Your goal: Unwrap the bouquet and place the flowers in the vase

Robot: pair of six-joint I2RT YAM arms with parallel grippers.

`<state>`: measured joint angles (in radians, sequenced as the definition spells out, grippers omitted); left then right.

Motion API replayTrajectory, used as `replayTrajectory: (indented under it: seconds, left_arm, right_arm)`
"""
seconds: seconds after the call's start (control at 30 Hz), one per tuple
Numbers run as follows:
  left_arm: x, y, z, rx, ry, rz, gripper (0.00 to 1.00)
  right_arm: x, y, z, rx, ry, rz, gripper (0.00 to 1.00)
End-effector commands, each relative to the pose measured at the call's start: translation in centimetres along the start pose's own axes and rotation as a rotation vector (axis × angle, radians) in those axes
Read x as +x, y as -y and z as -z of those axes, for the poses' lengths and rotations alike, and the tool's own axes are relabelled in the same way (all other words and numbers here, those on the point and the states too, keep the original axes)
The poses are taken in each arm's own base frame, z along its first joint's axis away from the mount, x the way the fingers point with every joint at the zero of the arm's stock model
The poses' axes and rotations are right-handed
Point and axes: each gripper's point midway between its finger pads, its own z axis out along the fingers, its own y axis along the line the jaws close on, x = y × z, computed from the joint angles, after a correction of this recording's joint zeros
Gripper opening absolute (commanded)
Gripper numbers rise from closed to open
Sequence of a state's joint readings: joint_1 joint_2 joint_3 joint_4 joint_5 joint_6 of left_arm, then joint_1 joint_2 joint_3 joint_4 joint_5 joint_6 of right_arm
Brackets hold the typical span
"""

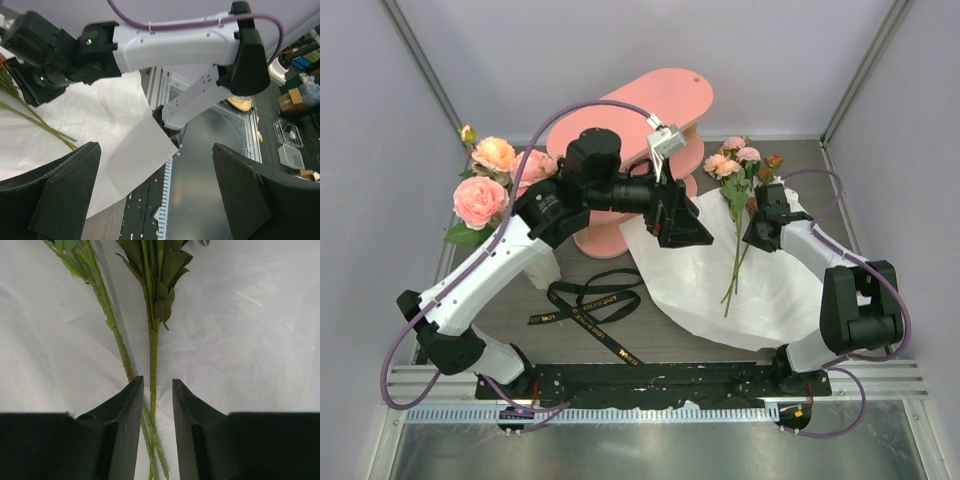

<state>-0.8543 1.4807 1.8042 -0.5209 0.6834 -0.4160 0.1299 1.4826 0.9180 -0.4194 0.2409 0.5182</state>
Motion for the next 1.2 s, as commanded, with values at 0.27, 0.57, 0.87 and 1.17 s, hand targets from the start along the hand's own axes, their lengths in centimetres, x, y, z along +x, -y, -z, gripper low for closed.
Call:
replayTrajectory:
  seconds: [0.27, 0.57, 0.87, 1.17]
  left_arm:
    - [10.6, -2.6, -2.4, -0.144, -0.239, -0.001, 0.96]
    - [12.7, -2.6, -3.0, -0.176, -0.296, -0.015, 0.95]
    - [12.6, -2.4, -3.1, -0.19, -0.306, -0.036, 0.95]
    - [12.1, -2.7, -2.7, -0.222, -0.297, -0.054, 0.95]
  right_arm:
    - [-2.2, -5.4, -3.0, -0.149, 0.055, 0.064, 0.37]
    - [-2.2, -5.7, -5.1, -0.08, 0.047, 0.122, 0.17]
    - [-2.0, -5.2, -5.4, -0.047, 0.054, 0.149, 0.14]
    - [-4.4, -6.0, -2.2, -0.025, 0.148, 0.186, 0.01]
